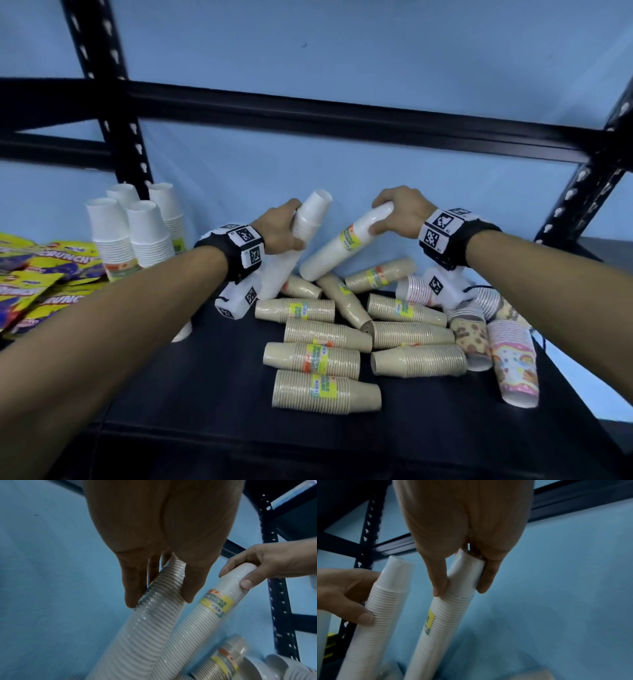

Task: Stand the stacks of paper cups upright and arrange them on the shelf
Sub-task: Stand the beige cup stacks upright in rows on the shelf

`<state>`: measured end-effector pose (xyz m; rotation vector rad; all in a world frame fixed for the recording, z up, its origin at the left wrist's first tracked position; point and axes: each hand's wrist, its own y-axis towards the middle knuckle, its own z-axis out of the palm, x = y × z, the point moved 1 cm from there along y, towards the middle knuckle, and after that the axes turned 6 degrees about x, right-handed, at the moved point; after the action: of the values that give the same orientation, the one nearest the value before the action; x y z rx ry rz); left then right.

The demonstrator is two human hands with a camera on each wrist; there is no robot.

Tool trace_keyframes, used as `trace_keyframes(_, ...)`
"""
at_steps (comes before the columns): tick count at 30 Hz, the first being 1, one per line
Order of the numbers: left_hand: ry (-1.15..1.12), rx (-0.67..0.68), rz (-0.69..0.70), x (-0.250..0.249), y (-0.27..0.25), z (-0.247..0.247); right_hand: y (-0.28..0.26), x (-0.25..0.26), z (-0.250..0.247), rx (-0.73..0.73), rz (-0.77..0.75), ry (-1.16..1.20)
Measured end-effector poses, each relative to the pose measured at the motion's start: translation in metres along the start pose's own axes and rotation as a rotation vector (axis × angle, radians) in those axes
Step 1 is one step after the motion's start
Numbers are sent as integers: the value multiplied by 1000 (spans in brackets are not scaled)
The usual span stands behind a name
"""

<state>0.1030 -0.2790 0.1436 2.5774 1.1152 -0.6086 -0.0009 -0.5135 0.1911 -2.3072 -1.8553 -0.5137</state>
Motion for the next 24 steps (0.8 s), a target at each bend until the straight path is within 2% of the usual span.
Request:
trace_keyframes(8, -105, -178, -109, 15, -31, -43, 16, 85, -15, -125, -168, 89)
trace_keyframes(14, -109, -255, -224, 23, -56, -64, 14, 145, -20, -135, -313, 138)
trace_keyframes(24, -123, -276, -362, 33, -103, -62, 2, 196, 12, 15, -372, 191)
